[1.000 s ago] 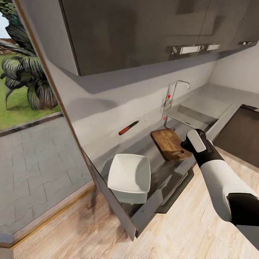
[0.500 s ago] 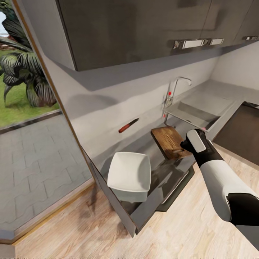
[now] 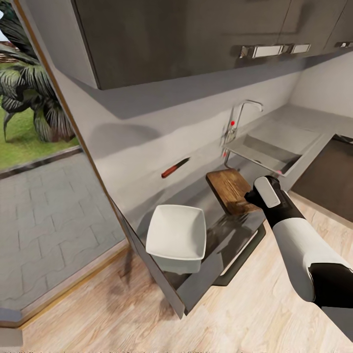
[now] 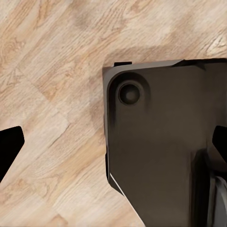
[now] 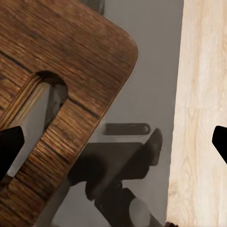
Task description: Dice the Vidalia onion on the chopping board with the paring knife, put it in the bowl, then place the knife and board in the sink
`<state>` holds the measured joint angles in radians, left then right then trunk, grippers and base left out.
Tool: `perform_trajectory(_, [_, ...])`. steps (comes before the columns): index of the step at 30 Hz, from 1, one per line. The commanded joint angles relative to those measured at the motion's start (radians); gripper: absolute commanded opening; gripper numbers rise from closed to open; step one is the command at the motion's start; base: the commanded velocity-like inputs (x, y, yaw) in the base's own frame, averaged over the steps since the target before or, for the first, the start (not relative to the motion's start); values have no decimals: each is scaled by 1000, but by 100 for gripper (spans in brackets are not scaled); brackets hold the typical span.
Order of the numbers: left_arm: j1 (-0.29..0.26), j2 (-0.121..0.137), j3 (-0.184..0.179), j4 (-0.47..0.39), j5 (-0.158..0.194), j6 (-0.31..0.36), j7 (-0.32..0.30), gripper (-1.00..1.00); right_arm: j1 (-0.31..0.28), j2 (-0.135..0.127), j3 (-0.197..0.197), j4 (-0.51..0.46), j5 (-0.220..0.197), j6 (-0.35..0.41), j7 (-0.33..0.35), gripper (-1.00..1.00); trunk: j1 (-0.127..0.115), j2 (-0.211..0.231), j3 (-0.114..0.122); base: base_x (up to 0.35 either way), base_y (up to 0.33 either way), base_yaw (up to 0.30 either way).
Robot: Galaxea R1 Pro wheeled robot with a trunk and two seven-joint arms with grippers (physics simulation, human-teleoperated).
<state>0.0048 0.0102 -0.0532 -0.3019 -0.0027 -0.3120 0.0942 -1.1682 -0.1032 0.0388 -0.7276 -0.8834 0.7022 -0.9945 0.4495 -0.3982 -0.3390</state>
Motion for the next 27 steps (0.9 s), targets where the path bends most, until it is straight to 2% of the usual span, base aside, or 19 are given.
perform_trajectory(1, [1,0,-6,-1,0,-1,7,100,-1,-1,4,-1,-6,7,-1,100,1,-2,-3,0,0,0])
perform_trajectory(5, [1,0,-6,-1,0,-1,7,100,-1,-1,4,-1,-6,7,34,100,1,-2,-9,0,0,0])
perform_trajectory(27, [1,0,-7,0,0,-1,7,100,-1,-1,4,-1,-6,7,42,100,1,-2,-31,0,0,0])
